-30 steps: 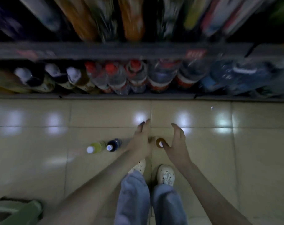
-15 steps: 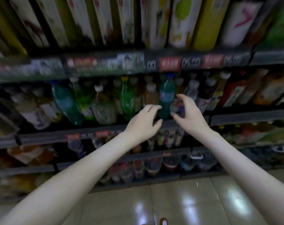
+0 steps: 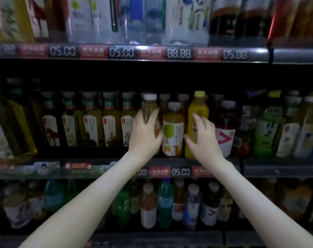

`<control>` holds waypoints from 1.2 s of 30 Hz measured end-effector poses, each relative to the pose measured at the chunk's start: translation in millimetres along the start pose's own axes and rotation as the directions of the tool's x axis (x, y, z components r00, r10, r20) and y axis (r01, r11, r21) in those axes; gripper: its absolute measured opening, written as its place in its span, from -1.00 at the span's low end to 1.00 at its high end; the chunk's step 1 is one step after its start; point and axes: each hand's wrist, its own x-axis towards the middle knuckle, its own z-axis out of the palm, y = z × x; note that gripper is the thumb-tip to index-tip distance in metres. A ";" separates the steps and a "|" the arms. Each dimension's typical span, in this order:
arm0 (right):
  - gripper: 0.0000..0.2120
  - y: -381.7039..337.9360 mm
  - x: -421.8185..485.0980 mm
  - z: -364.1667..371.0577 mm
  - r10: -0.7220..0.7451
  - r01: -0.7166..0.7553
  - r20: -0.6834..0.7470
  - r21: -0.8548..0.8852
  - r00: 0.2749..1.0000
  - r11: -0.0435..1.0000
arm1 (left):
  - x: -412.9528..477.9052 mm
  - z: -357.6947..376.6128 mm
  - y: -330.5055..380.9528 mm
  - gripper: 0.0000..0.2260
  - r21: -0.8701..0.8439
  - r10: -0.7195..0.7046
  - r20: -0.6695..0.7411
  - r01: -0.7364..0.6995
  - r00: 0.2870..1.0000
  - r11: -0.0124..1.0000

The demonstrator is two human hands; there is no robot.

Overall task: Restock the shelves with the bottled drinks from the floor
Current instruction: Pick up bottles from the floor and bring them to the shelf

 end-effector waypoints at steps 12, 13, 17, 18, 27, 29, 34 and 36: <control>-0.18 -19.7 35.3 50.2 -0.158 0.135 -0.024 -0.397 0.987 0.908 | 42.4 13.9 -0.1 -0.24 -0.145 -0.202 0.071 0.210 0.977 0.967; -0.19 -18.7 34.7 51.6 -0.156 0.142 -0.003 -0.388 0.988 0.911 | 41.5 11.3 -0.6 -0.23 -0.163 -0.199 0.072 0.209 0.977 0.964; -0.26 -16.6 31.9 50.4 -0.162 0.155 0.015 -0.395 0.987 0.906 | 31.3 -0.7 -9.8 -0.19 -0.237 -0.171 0.038 0.175 0.985 0.956; -0.27 -17.3 31.7 48.6 -0.159 0.155 0.023 -0.400 0.987 0.903 | 28.7 -2.8 -13.4 -0.19 -0.249 -0.154 0.009 0.151 0.988 0.957; -0.09 -32.0 33.3 37.0 -0.101 0.109 0.041 -0.349 0.994 0.931 | 11.1 -27.5 -26.5 -0.35 -0.386 -0.274 -0.082 0.223 0.958 0.895; -0.08 -35.8 35.2 37.3 -0.063 0.071 0.036 -0.310 0.997 0.948 | 8.9 -32.0 -28.7 -0.47 -0.424 -0.300 -0.059 0.248 0.952 0.871; -0.16 -49.9 37.8 32.8 0.000 0.016 0.089 -0.175 0.996 0.984 | 3.1 -48.3 -22.8 -0.53 -0.591 -0.274 0.036 0.242 0.961 0.770; -0.19 -54.5 41.2 29.8 0.069 -0.059 0.110 -0.090 0.992 0.994 | 1.3 -56.0 -19.7 -0.55 -0.634 -0.262 0.063 0.241 0.963 0.735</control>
